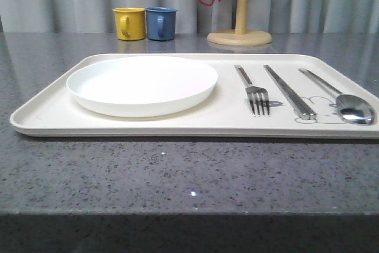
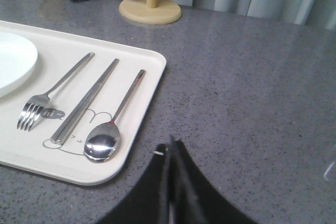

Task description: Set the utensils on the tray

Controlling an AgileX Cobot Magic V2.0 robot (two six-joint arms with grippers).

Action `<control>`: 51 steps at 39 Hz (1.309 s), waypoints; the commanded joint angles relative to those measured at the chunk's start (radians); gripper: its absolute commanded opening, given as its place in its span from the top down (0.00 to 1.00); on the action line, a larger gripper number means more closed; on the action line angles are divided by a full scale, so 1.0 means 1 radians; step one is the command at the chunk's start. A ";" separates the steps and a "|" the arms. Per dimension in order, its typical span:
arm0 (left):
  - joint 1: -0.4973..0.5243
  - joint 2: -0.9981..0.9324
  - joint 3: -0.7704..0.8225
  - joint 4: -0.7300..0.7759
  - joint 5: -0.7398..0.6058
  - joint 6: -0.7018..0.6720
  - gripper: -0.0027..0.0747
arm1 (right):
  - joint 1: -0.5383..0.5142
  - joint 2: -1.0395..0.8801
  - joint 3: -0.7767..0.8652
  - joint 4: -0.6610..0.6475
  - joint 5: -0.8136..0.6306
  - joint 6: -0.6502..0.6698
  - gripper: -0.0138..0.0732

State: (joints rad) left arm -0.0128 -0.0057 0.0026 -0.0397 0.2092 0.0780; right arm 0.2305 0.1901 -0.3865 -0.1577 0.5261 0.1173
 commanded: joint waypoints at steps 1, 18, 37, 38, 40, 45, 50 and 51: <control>0.002 -0.023 0.005 -0.010 -0.082 -0.007 0.99 | 0.001 0.009 -0.024 -0.018 -0.073 -0.007 0.91; 0.002 -0.023 0.005 -0.010 -0.082 -0.007 0.99 | -0.112 -0.062 0.147 0.072 -0.319 -0.094 0.91; 0.002 -0.023 0.005 -0.010 -0.082 -0.007 0.99 | -0.253 -0.217 0.412 0.208 -0.354 -0.132 0.91; 0.002 -0.023 0.005 -0.010 -0.082 -0.007 0.99 | -0.253 -0.217 0.412 0.208 -0.353 -0.132 0.91; 0.002 -0.023 0.005 -0.010 -0.082 -0.007 0.99 | -0.253 -0.217 0.412 0.208 -0.352 -0.132 0.91; 0.002 -0.023 0.005 -0.010 -0.082 -0.007 0.99 | -0.253 -0.217 0.412 0.208 -0.352 -0.132 0.91; 0.002 -0.023 0.005 -0.010 -0.082 -0.007 0.99 | -0.253 -0.217 0.412 0.208 -0.352 -0.132 0.91; 0.002 -0.023 0.005 -0.010 -0.082 -0.007 0.99 | -0.253 -0.217 0.412 0.208 -0.352 -0.132 0.91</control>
State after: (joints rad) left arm -0.0128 -0.0057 0.0026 -0.0397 0.2092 0.0780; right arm -0.0167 -0.0098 0.0288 0.0467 0.2462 0.0000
